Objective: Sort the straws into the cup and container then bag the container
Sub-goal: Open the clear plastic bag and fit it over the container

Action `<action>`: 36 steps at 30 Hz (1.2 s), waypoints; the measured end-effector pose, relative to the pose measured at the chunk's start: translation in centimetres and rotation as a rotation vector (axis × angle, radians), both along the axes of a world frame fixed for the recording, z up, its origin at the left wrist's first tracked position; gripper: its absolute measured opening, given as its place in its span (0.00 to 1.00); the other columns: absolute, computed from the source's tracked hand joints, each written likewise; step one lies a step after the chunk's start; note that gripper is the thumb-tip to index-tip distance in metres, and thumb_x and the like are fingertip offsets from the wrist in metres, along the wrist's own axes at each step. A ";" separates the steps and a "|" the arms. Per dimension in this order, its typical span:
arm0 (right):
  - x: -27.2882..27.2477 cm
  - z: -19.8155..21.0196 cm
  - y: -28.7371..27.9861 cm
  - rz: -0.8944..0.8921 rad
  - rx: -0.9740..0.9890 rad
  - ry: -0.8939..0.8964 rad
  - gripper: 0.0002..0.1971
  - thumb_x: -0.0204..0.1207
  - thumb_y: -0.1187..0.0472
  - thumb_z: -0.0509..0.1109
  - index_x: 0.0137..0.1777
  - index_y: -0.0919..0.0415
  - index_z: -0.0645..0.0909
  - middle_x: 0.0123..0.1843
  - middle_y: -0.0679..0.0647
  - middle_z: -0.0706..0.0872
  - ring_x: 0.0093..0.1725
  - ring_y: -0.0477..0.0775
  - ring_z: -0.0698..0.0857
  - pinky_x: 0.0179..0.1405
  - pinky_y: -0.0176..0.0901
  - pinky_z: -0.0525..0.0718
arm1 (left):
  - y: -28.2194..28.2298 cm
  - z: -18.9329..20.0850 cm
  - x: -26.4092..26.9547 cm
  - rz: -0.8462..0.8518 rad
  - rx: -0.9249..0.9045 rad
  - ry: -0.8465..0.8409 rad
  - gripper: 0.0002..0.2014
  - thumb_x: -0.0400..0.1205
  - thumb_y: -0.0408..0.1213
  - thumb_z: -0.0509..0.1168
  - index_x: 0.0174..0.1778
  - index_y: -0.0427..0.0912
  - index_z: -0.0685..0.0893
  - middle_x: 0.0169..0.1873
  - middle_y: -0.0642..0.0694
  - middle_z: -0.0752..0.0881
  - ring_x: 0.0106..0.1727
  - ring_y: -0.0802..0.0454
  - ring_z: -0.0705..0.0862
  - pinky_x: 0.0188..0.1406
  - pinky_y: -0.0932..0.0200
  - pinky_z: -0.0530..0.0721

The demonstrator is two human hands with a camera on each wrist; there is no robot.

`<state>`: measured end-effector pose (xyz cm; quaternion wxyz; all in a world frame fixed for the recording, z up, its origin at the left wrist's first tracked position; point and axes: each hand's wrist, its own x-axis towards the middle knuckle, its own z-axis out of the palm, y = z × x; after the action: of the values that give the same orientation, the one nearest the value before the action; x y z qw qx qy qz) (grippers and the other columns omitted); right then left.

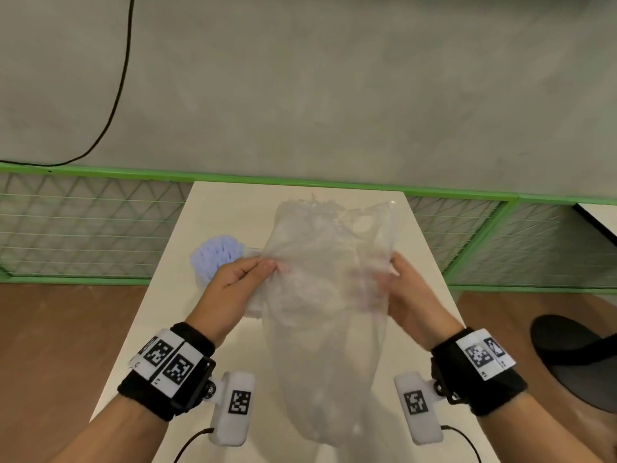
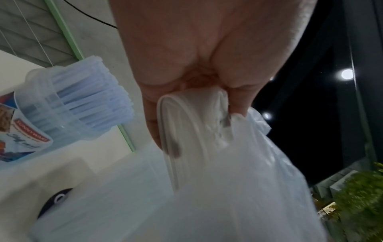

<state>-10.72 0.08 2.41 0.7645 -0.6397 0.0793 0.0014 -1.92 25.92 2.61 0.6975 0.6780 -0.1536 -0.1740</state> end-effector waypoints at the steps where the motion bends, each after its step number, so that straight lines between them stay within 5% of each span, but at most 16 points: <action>1: -0.3 -0.9 0.1 0.089 -0.039 0.038 0.25 0.69 0.61 0.78 0.66 0.59 0.77 0.59 0.61 0.90 0.50 0.61 0.89 0.49 0.55 0.86 | 0.0 0.0 0.1 0.012 -0.011 0.012 0.14 0.87 0.35 0.58 0.50 0.38 0.91 0.49 0.46 0.92 0.55 0.51 0.89 0.56 0.62 0.83; 5: -1.0 -2.2 0.7 0.184 -0.177 0.063 0.08 0.68 0.67 0.77 0.48 0.60 0.88 0.44 0.61 0.91 0.43 0.57 0.89 0.46 0.49 0.87 | 0.6 0.0 0.2 -0.020 -0.016 0.092 0.16 0.86 0.46 0.60 0.54 0.43 0.91 0.55 0.46 0.91 0.60 0.50 0.87 0.62 0.54 0.82; 8: -0.6 -1.9 0.4 0.011 -0.089 0.005 0.06 0.69 0.62 0.77 0.46 0.60 0.89 0.44 0.61 0.91 0.42 0.54 0.88 0.43 0.45 0.88 | 1.1 -0.5 -0.2 -0.170 0.002 0.162 0.29 0.65 0.64 0.75 0.54 0.47 0.91 0.56 0.48 0.91 0.59 0.53 0.88 0.57 0.58 0.85; 10: -0.3 -1.5 0.2 -0.083 -0.067 -0.018 0.13 0.68 0.55 0.81 0.49 0.60 0.88 0.44 0.61 0.89 0.40 0.54 0.88 0.41 0.48 0.87 | 0.9 -1.0 -0.7 -0.263 0.112 0.107 0.30 0.63 0.59 0.79 0.57 0.46 0.89 0.56 0.50 0.91 0.61 0.54 0.87 0.60 0.57 0.83; 12: -0.4 -0.8 0.3 -0.087 -0.074 -0.028 0.13 0.74 0.54 0.78 0.55 0.57 0.84 0.44 0.63 0.86 0.37 0.57 0.87 0.38 0.51 0.86 | 0.2 -1.0 -1.3 -0.261 0.143 0.093 0.17 0.72 0.46 0.78 0.55 0.44 0.90 0.53 0.49 0.92 0.58 0.52 0.89 0.57 0.58 0.84; 15: -1.1 0.2 0.3 0.118 -0.076 0.069 0.21 0.76 0.59 0.71 0.69 0.51 0.75 0.51 0.65 0.88 0.37 0.64 0.88 0.34 0.49 0.87 | -0.5 -0.7 -1.4 -0.150 0.081 0.113 0.08 0.78 0.37 0.71 0.50 0.42 0.91 0.48 0.46 0.93 0.52 0.49 0.91 0.49 0.62 0.86; 21: -1.7 1.1 -0.5 0.012 -0.030 0.126 0.09 0.82 0.64 0.63 0.46 0.68 0.83 0.23 0.55 0.81 0.19 0.49 0.79 0.20 0.38 0.79 | 0.2 0.1 -0.6 -0.194 0.114 0.056 0.11 0.82 0.33 0.66 0.50 0.49 0.93 0.54 0.52 0.91 0.59 0.58 0.87 0.58 0.65 0.84; 24: -1.6 1.3 -0.5 0.003 0.027 0.118 0.06 0.80 0.66 0.65 0.44 0.69 0.81 0.24 0.51 0.82 0.21 0.47 0.80 0.23 0.41 0.82 | 0.2 0.8 -0.4 -0.221 0.121 -0.001 0.13 0.84 0.31 0.64 0.57 0.50 0.89 0.57 0.56 0.90 0.62 0.60 0.86 0.63 0.62 0.83; 28: -1.2 1.2 0.0 -0.006 0.077 0.096 0.11 0.72 0.68 0.74 0.54 0.68 0.82 0.37 0.61 0.89 0.32 0.57 0.88 0.33 0.49 0.89 | -0.2 1.8 -0.2 -0.287 0.160 -0.096 0.15 0.85 0.28 0.62 0.61 0.49 0.87 0.58 0.60 0.89 0.63 0.64 0.84 0.59 0.71 0.81; 32: -0.8 0.9 -0.5 -0.059 0.084 0.019 0.10 0.68 0.67 0.79 0.47 0.64 0.84 0.32 0.61 0.87 0.26 0.53 0.84 0.26 0.41 0.85 | 0.0 2.1 0.2 -0.289 0.094 -0.048 0.18 0.84 0.26 0.62 0.57 0.53 0.89 0.57 0.56 0.90 0.60 0.60 0.86 0.57 0.65 0.84; 36: -0.6 0.4 -0.8 -0.032 0.205 -0.064 0.21 0.58 0.60 0.87 0.52 0.60 0.89 0.46 0.64 0.90 0.40 0.57 0.89 0.43 0.47 0.89 | 0.3 1.9 0.2 -0.226 -0.056 0.038 0.10 0.77 0.26 0.69 0.45 0.45 0.91 0.44 0.48 0.91 0.46 0.52 0.89 0.43 0.60 0.85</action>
<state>-11.33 -0.74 2.78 0.8279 -0.5566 0.0646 -0.0230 -1.77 26.17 4.53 0.6949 0.6333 -0.2206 -0.2597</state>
